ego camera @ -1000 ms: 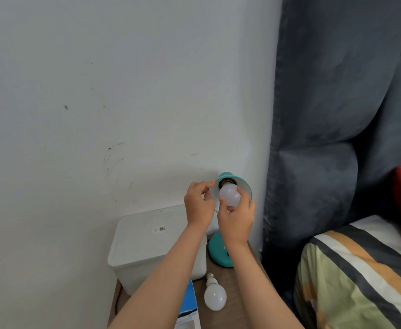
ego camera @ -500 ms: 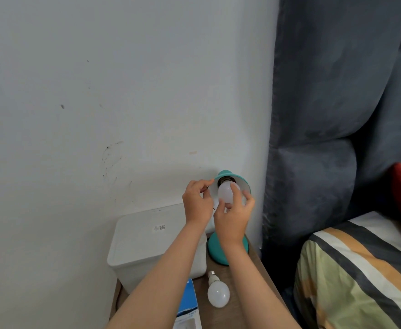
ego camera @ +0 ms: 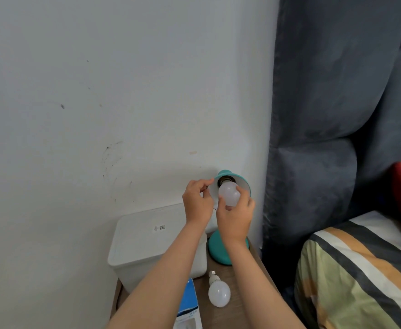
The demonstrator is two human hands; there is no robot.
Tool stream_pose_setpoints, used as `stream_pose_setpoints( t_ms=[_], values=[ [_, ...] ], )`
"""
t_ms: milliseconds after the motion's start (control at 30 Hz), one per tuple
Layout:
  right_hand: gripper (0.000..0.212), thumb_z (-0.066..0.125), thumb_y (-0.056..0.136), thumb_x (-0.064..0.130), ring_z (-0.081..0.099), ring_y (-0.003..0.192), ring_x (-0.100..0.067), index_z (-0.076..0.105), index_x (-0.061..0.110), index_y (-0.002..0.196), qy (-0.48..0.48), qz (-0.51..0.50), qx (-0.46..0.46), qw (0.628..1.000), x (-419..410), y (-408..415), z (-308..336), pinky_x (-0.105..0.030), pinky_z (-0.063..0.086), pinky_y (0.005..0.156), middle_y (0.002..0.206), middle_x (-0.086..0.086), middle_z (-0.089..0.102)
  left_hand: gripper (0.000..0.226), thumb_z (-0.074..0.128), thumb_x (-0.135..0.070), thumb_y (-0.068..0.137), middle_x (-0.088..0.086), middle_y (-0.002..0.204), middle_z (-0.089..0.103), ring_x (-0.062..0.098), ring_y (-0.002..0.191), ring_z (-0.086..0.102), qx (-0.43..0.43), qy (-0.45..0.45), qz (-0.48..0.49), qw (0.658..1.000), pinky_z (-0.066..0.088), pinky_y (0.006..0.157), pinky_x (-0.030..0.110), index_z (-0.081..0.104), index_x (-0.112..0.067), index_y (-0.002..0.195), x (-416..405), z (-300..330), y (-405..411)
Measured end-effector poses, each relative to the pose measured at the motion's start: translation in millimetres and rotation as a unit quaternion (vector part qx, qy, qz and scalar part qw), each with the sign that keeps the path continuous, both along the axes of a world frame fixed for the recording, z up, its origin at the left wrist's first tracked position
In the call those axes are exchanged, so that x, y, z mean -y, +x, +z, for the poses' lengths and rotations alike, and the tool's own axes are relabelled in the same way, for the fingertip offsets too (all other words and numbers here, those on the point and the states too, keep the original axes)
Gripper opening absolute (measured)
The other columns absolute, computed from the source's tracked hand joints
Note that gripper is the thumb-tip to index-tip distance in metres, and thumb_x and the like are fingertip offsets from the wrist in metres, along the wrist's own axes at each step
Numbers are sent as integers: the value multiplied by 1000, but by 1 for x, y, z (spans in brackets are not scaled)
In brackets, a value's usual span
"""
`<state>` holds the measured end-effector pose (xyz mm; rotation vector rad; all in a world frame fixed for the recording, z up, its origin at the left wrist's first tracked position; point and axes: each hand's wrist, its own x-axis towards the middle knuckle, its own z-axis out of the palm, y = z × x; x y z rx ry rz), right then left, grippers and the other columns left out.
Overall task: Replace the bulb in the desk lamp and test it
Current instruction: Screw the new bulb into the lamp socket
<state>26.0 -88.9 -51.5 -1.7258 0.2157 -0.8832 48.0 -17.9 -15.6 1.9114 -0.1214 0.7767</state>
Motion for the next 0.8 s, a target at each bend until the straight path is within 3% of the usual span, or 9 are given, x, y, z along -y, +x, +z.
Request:
stream_pose_setpoints(
  t_ms=[200,267,367,533,600,667,800],
  values=[
    [47,67,81,10,55,97,-19,51,14,125,-62,-1,29,998,-1,-1,-1,-28,54,76,131,-17,41,35,52,11,80,3,88,60,15,81,60,1,-2,0,1000,43,75,5,70,-15,95,2,0,-1],
    [43,66,83,14,61,90,-25,52,14,124,-57,-5,21,998,0,0,-1,-29,56,70,121,-17,47,35,52,11,80,4,88,60,15,81,60,1,1,0,1000,43,75,5,70,-15,96,1,-1,0],
    [46,65,84,27,61,81,-30,47,14,124,-23,-19,-25,999,2,0,2,-27,46,61,112,-16,49,35,52,10,80,3,87,60,16,81,60,2,4,-1,1000,42,74,3,70,-15,96,0,-1,0],
    [47,64,83,14,61,87,-26,47,14,126,-73,-2,-3,997,0,-3,-4,-27,52,70,131,-16,37,34,52,10,81,1,88,59,14,82,60,-1,-1,0,1000,42,74,2,70,-14,96,2,-1,0],
    [43,62,85,15,64,80,-27,49,18,125,-79,-4,-9,997,0,-3,-5,-25,53,65,127,-14,40,34,52,10,81,1,89,60,13,82,60,-1,-2,-2,1000,42,75,2,70,-14,96,2,-1,-1],
    [41,64,84,20,63,71,-24,51,19,123,-83,-14,-19,996,0,-2,-2,-21,44,55,119,-12,44,34,52,10,81,3,89,60,14,82,60,-1,0,0,1000,43,75,4,70,-14,97,1,-1,0],
    [41,66,82,26,51,62,-19,53,18,119,-103,-34,-39,993,2,-2,1,-20,33,51,112,-13,46,35,51,11,80,3,89,59,15,81,60,0,-4,2,1000,42,74,2,70,-14,97,2,-1,0]
  ],
)
